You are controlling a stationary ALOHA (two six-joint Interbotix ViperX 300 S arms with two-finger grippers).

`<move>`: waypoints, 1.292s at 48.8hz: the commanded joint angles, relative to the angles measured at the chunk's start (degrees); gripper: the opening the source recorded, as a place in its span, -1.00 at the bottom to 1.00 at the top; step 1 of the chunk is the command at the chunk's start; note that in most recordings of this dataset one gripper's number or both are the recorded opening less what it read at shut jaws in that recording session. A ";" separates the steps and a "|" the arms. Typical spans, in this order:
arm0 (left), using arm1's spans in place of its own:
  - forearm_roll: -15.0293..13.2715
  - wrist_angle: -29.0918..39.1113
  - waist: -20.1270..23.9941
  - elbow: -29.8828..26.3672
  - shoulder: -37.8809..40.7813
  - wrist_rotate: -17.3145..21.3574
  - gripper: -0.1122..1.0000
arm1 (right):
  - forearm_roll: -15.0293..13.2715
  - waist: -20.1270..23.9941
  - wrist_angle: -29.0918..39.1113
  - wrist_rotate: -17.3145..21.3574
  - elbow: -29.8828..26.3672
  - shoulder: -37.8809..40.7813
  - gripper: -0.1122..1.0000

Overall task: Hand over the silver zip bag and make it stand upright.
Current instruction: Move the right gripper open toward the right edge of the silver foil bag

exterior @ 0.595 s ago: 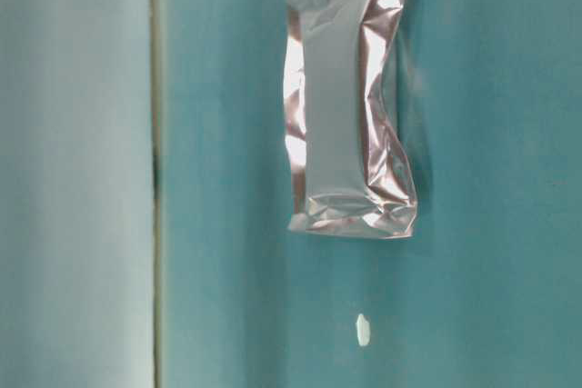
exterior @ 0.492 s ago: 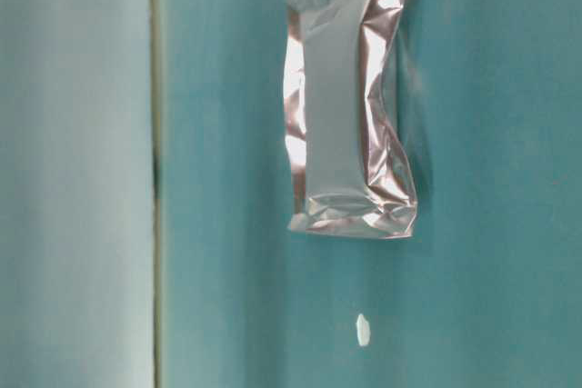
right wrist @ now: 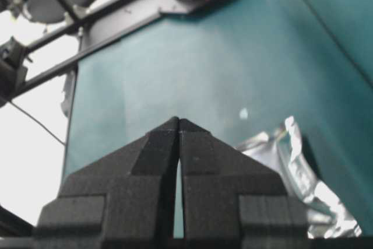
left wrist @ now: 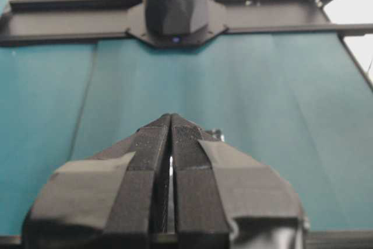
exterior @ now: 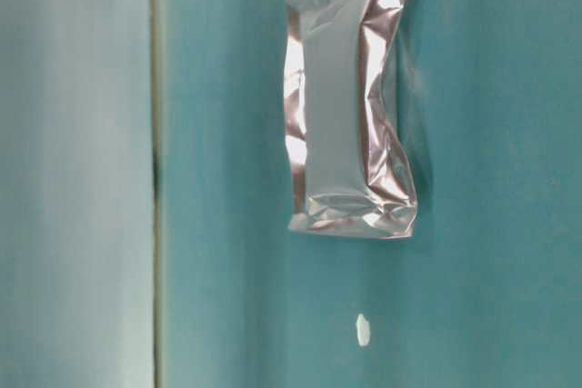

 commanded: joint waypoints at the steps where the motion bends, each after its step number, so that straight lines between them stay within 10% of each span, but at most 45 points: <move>1: 0.18 -0.18 0.00 -1.85 0.26 0.70 -0.81 | 0.35 -0.97 0.00 3.43 -0.44 1.05 -0.79; 24: 0.18 1.58 0.09 -2.20 0.18 0.97 -0.81 | 1.32 -5.80 7.12 30.06 2.55 10.20 -0.79; 36: 0.18 2.81 0.18 -2.11 0.00 0.97 -0.81 | 1.32 -6.06 7.12 36.30 4.13 15.47 -0.74; 53: 0.18 3.69 0.26 -1.76 -0.79 0.70 -0.81 | 0.97 -3.87 2.55 42.01 3.34 26.63 0.76; 63: 0.18 4.75 0.35 -1.67 -1.05 0.53 -0.81 | 1.67 -2.20 -6.94 44.03 3.52 33.93 0.84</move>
